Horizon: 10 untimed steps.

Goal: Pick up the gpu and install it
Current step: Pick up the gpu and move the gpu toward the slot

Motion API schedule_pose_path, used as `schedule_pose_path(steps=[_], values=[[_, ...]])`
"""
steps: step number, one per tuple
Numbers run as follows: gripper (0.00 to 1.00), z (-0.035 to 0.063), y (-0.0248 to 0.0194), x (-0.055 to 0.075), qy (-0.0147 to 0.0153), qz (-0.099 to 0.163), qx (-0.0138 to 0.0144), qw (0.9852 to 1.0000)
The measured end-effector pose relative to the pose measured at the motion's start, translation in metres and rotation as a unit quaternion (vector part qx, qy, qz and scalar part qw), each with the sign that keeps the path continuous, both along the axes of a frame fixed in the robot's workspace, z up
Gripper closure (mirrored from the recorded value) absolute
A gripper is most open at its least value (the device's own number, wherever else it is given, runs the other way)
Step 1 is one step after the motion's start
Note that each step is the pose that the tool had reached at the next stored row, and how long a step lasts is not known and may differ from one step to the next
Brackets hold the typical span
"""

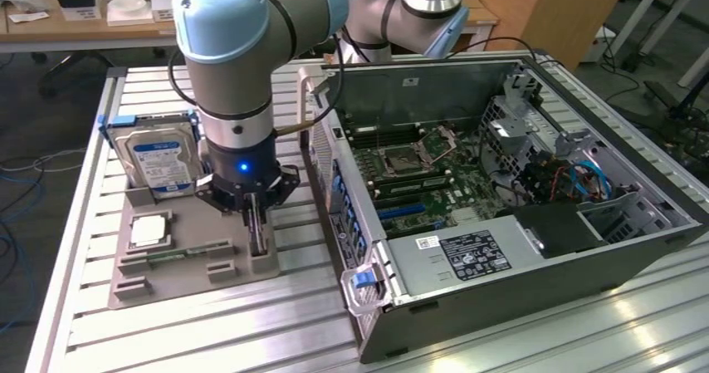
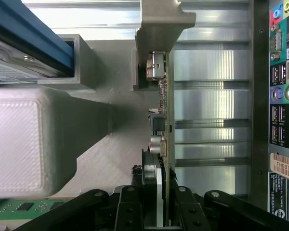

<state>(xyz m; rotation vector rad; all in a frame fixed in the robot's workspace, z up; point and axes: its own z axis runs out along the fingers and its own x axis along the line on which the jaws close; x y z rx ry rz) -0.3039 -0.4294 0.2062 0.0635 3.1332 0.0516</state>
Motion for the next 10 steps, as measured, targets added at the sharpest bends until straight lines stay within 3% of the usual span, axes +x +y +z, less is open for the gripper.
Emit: schedule_pose_path(steps=[10], values=[[0.72, 0.0142, 0.0, 0.0, 0.0001, 0.0, -0.0001, 1.0]])
